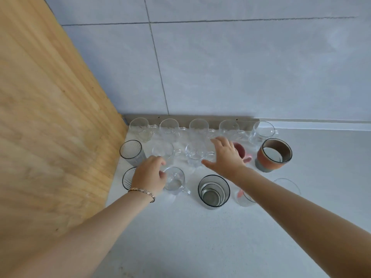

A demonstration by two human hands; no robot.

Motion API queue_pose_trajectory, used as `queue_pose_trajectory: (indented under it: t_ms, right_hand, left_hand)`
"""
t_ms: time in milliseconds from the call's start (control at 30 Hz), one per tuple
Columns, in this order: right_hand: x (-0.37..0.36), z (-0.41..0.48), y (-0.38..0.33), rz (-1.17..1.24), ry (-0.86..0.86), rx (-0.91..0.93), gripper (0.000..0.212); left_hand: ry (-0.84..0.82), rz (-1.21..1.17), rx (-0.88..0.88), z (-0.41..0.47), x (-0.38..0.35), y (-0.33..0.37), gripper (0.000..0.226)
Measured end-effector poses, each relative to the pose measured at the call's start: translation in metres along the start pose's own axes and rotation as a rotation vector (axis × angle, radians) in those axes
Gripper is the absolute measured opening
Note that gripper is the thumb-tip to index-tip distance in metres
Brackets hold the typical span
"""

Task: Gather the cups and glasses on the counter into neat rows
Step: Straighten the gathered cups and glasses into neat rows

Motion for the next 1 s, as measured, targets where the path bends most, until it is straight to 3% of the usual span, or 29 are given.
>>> queue_pose_trajectory:
  t_ms: [67,133,200,300,400,467,700,1000]
  right_hand:
    - [-0.01,-0.002,-0.04,0.032,-0.044,0.109,0.068]
    - [-0.03,-0.003,-0.071,0.008,-0.108,0.128,0.066]
    - [-0.058,-0.003,-0.087,-0.05,-0.2,0.059,0.078]
    - [-0.096,-0.001,-0.095,-0.065,-0.299,-0.062,0.1]
    - [-0.109,0.003,-0.095,-0.021,-0.238,-0.13,0.086]
    - [-0.111,0.004,-0.096,0.017,-0.187,-0.139,0.078]
    - [-0.126,0.004,-0.115,0.043,-0.261,0.033,0.094]
    - [-0.138,-0.001,-0.114,0.082,-0.248,-0.024,0.094]
  left_hand:
    - [0.059,0.019,0.072,-0.002,0.013,-0.031,0.04]
    - [0.008,0.073,0.172,0.0,0.017,-0.066,0.057]
    - [-0.111,0.125,0.223,0.003,0.013,-0.094,0.076]
    - [-0.256,0.224,0.159,0.007,0.001,-0.109,0.089]
    - [-0.342,0.205,0.15,0.009,-0.012,-0.109,0.09]
    - [-0.307,0.151,0.166,0.013,-0.013,-0.108,0.088]
    - [-0.278,0.172,0.21,0.016,-0.003,-0.126,0.078]
    - [-0.287,0.073,0.198,0.013,-0.004,-0.137,0.077]
Point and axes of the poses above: each hand's wrist, its own z-axis towards the middle knuckle, its own x-axis out of the back of the hand, y = z × x, the point moved 7 cm from there along z, towards the middle knuckle, and after that the axes turned 10 degrees about x, right-handed, at the moved point
